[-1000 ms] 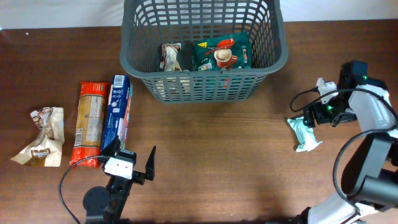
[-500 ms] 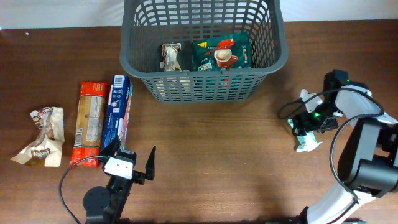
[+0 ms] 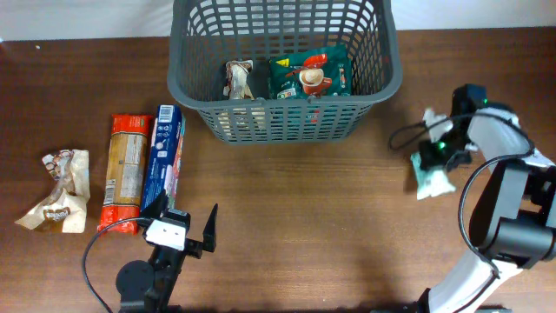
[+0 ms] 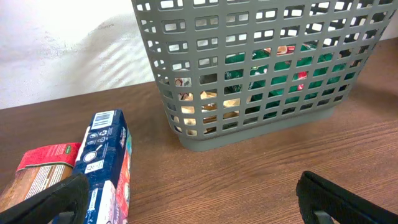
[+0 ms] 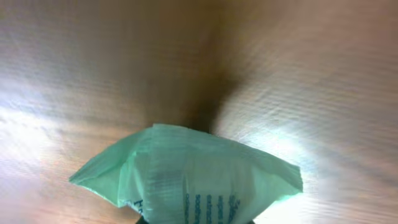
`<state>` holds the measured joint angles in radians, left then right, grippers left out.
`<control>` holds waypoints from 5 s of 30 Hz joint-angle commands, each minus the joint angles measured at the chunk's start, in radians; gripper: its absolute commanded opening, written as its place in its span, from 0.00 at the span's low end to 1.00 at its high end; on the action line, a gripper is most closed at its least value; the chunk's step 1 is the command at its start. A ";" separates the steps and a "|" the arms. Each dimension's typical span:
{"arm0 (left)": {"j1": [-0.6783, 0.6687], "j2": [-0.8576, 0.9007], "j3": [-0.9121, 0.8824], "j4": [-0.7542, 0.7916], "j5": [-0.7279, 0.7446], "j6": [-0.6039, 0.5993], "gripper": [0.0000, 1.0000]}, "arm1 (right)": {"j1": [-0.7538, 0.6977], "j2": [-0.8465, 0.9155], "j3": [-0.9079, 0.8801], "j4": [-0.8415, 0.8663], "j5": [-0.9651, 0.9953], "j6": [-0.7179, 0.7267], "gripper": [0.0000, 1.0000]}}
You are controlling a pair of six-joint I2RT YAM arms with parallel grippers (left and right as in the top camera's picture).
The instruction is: Pack container
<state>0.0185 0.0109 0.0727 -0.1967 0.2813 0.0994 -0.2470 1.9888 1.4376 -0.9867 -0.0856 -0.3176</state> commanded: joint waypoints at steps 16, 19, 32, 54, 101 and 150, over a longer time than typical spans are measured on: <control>-0.005 -0.006 -0.010 0.003 0.008 -0.008 0.99 | 0.211 -0.008 1.259 -0.351 -0.347 0.311 0.04; -0.005 -0.006 -0.010 0.003 0.008 -0.008 0.99 | 0.323 -0.008 1.285 -0.274 -0.311 0.311 0.04; -0.005 -0.006 -0.010 0.003 0.008 -0.008 0.99 | 0.679 0.224 1.183 0.051 0.060 0.679 0.04; -0.005 -0.006 -0.010 0.003 0.008 -0.008 0.99 | 0.749 0.444 1.204 0.092 0.007 0.671 0.64; -0.003 0.406 0.513 -0.499 -0.243 -0.360 0.99 | -0.185 -0.118 0.698 -0.285 -0.015 0.764 0.99; 0.193 1.916 1.194 -0.566 -0.222 0.243 0.02 | -0.185 -0.118 0.698 -0.285 -0.015 0.764 0.99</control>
<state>0.2085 1.9049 1.2530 -0.7879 0.0631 0.3344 -0.4324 1.8805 2.1407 -1.2724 -0.0986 0.4419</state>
